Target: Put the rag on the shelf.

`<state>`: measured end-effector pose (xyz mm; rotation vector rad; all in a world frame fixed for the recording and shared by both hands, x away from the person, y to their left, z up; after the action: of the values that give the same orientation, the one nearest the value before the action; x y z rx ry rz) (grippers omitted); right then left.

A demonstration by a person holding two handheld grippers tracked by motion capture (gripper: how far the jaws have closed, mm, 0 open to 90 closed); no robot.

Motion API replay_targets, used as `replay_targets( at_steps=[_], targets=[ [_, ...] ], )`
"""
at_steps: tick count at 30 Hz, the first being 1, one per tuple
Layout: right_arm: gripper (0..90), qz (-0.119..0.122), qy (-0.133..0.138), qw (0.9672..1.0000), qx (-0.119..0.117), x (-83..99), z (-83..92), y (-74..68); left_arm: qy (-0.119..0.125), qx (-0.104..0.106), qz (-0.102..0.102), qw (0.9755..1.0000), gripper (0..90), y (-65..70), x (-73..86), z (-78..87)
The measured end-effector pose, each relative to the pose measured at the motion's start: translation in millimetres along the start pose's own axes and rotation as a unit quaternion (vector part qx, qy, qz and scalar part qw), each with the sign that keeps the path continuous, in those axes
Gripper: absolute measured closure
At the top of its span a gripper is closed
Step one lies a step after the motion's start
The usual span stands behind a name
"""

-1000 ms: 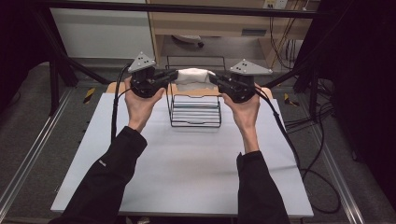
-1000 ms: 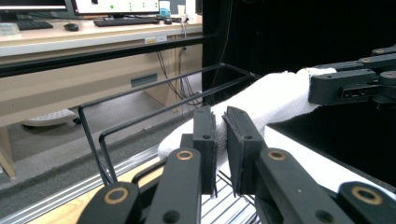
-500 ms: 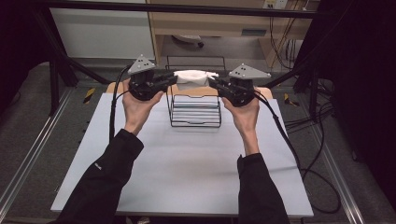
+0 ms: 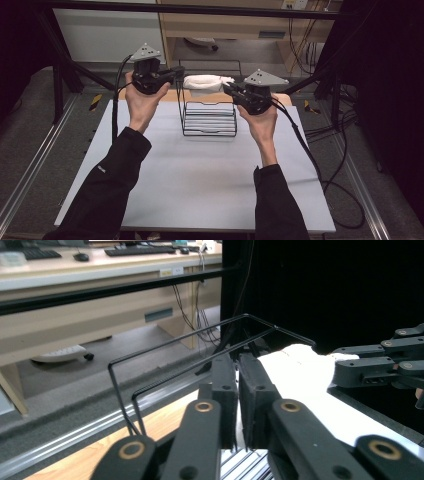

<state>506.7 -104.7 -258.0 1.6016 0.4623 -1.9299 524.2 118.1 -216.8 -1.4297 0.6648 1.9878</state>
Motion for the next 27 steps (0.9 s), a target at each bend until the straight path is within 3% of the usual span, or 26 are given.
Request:
replay_targets(
  at_steps=[7,12,19,25,27],
  targets=[
    [82.3,0.000,-0.004,1.0000,-0.004,2.3,0.3,0.2,-0.037,0.029,-0.005,0.9989,89.8,9.6,14.7,-16.3],
    [81.0,-0.004,-0.010,0.9999,-0.007,4.4,0.9,0.1,-0.056,0.030,-0.014,0.9979,89.9,12.2,27.9,-22.1],
    [75.9,-0.001,-0.019,0.9997,-0.014,4.9,2.9,-0.5,-0.060,0.028,-0.011,0.9978,90.0,11.1,34.0,-26.4],
    [66.2,-0.009,-0.002,0.9998,-0.019,-3.8,7.7,-2.6,-0.062,0.021,-0.017,0.9977,90.0,11.1,35.4,-28.6],
    [68.3,-0.011,0.003,0.9997,-0.022,-8.5,8.4,-3.6,-0.068,0.018,-0.021,0.9973,90.0,11.0,37.6,-29.4]
  ],
)
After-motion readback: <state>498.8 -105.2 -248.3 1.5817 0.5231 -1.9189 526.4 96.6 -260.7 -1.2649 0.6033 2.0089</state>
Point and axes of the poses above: each handheld gripper's, and its own axes: z roughly backward along the jaws, x roughly out of its underside, y roughly to its right, the point moved 5 cm from there along -z, roughly forward along the jaws, and after that the axes turned 3 degrees about x, right-handed, at the moved point
